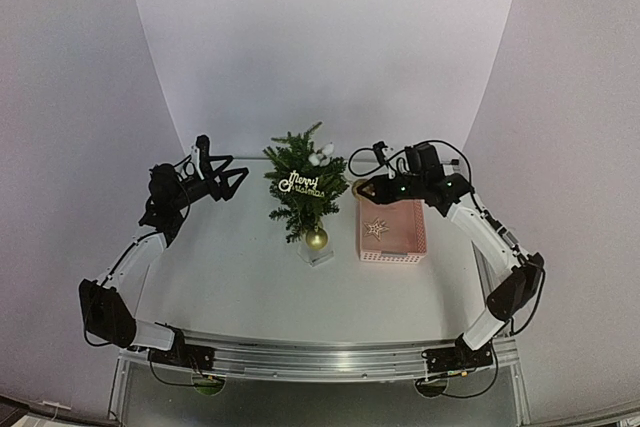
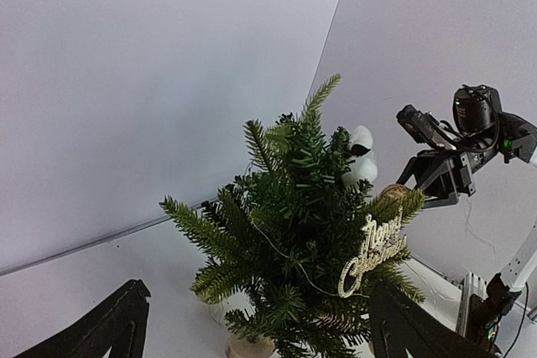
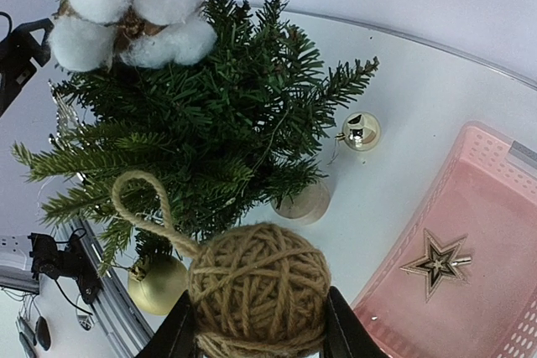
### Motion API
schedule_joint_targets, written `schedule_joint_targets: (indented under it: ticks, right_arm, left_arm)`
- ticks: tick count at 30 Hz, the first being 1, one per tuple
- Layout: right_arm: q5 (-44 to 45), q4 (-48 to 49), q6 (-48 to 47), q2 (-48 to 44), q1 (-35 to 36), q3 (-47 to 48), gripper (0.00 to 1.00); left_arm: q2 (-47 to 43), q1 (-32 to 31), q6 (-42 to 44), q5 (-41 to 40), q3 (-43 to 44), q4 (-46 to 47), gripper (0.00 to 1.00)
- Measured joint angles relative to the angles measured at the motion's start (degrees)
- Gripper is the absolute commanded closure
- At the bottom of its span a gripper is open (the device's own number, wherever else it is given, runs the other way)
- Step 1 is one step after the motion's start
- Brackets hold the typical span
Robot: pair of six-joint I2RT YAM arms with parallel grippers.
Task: Decorate the small christmas tree
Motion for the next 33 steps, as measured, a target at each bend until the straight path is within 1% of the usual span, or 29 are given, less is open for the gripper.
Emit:
schedule_joint_targets:
  ticks: [9, 18, 33]
  right_arm:
    - [-0.3, 0.5, -0.1, -0.2, 0.1, -2.5, 0.74]
    - [3.6, 2.1, 0.0, -0.3, 0.2, -3.1, 0.74]
    - [2.6, 5.2, 1.3, -0.3, 0.7, -4.9, 0.74]
  left_arm:
    - [0.1, 0.0, 0.0, 0.2, 0.0, 0.1, 0.09]
    - [0.4, 0.0, -0.1, 0.7, 0.0, 0.4, 0.09]
    - [0.6, 0.0, -0.1, 1.5, 0.0, 0.4, 0.09]
